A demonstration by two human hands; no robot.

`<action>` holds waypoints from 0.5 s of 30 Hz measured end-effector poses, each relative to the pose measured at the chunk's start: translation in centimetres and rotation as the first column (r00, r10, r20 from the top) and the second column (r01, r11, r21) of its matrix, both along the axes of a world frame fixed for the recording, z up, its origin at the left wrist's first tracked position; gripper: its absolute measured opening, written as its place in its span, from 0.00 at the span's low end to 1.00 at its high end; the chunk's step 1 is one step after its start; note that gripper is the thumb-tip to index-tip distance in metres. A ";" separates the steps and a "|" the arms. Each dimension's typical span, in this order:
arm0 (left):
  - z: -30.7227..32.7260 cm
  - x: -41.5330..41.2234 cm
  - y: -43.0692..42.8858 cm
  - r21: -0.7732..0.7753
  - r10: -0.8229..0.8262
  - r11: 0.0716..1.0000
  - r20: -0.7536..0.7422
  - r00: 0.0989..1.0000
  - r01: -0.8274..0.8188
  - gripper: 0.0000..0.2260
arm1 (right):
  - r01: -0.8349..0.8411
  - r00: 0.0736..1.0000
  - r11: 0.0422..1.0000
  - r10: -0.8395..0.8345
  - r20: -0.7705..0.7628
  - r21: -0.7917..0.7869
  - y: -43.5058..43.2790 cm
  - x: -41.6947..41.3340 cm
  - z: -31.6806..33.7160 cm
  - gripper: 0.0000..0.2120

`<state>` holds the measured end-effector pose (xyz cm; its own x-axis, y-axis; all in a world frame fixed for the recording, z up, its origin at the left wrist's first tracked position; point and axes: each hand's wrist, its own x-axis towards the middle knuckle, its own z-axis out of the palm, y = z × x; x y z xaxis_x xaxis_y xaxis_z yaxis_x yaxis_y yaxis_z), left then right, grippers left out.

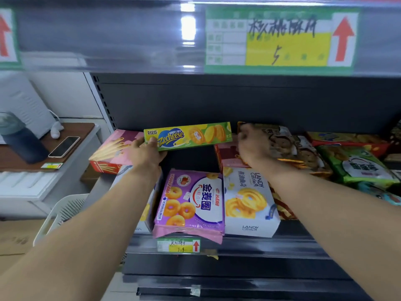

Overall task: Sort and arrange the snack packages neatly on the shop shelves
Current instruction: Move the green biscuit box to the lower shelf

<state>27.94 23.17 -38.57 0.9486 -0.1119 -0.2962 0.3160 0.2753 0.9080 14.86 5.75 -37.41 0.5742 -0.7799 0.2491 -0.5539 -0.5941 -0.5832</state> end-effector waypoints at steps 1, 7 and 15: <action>0.0 0.2 0.0 0.007 -0.002 1.000 -0.006 1.000 0.002 0.15 | -0.050 0.998 0.997 0.052 -0.039 0.054 0.7 0.8 -0.1 0.15; -0.5 1.8 1.1 0.053 0.009 0.999 0.006 1.000 -0.010 0.15 | -0.043 0.974 0.987 0.076 -0.213 0.156 2.8 4.3 -0.3 0.18; -0.8 3.0 2.6 0.120 -0.046 0.992 0.105 0.993 0.034 0.13 | 0.017 0.962 0.940 0.077 -0.263 0.340 3.8 5.9 -1.5 0.18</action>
<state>30.92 25.76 -39.37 0.9709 -0.1209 -0.2066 0.2239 0.1538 0.9624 20.79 9.58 -38.93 0.6068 -0.7715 -0.1910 -0.7025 -0.4082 -0.5829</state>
